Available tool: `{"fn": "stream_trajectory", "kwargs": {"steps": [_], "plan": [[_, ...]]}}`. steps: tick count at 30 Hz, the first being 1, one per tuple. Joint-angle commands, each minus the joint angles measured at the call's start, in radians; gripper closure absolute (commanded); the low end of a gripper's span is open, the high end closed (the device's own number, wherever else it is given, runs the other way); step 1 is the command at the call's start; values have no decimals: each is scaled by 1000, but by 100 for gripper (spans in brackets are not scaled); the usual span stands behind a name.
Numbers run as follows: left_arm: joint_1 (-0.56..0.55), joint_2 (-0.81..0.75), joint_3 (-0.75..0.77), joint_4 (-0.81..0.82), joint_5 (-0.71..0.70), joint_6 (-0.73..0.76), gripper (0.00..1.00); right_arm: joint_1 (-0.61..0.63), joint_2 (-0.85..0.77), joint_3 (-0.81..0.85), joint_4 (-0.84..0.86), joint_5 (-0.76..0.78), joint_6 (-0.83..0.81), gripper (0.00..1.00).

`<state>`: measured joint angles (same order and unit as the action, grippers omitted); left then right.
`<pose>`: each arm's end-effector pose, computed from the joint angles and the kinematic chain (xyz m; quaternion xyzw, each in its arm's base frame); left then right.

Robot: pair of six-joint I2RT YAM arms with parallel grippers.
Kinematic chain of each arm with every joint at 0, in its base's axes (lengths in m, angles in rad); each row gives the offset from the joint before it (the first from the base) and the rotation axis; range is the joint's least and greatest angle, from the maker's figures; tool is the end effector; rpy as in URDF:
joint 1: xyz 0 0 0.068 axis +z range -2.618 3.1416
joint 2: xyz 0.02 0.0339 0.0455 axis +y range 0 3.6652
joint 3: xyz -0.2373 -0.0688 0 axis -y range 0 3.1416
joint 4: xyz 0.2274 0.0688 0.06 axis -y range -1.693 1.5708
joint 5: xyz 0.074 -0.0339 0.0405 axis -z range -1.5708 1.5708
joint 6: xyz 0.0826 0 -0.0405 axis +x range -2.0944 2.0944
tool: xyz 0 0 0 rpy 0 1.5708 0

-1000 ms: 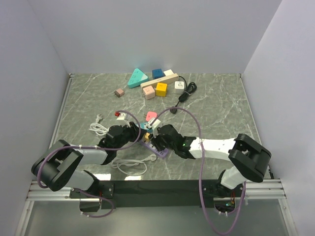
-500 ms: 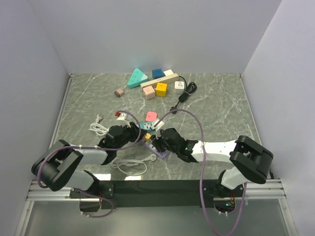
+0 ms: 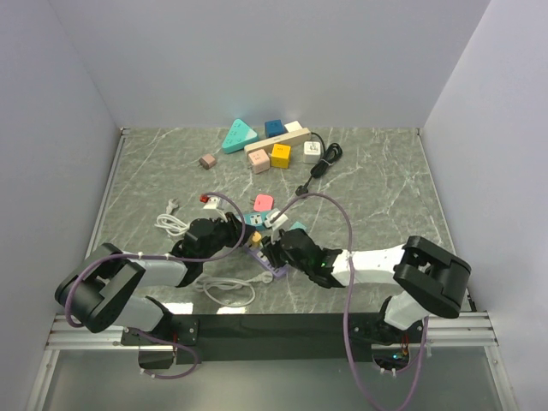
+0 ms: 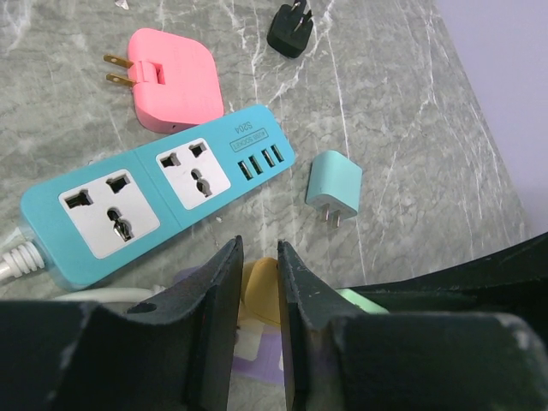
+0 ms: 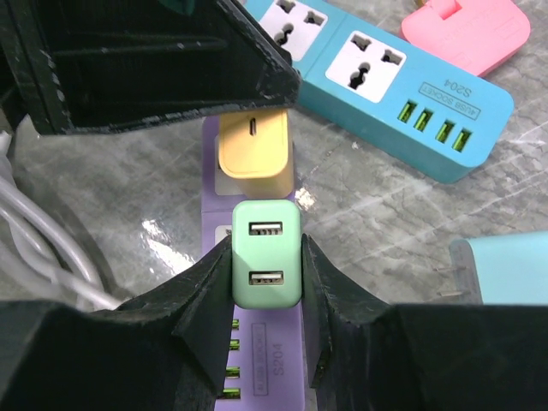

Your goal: Insert the plug

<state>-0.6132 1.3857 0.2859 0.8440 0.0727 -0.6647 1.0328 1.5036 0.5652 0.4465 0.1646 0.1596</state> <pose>0.2290 -0.1685 0.1318 0.0018 0.7913 -0.3873 0.4731 0.1776 0.2712 0.1289 -0.3233 0.7927 0.2291 0.4632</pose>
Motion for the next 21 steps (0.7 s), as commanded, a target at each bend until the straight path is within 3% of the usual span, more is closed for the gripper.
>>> {"fn": "stream_trajectory", "kwargs": {"steps": [1,8,15,17,18,20,21], "plan": [[-5,25,-16,-33,13,28,71,35,87,-19,-166,12,55,100],[-5,29,-13,-37,15,37,71,52,118,-28,-150,9,92,100],[-5,18,-13,-43,12,42,71,52,34,13,-221,56,83,100],[-5,15,-16,-39,12,40,71,50,3,30,-245,65,72,86],[-5,15,-19,-37,10,37,71,52,-5,38,-252,67,67,66],[-5,9,-21,-34,12,39,70,52,-35,58,-264,72,52,41],[-5,6,-19,-33,10,40,69,52,-46,62,-265,75,43,35]]}}
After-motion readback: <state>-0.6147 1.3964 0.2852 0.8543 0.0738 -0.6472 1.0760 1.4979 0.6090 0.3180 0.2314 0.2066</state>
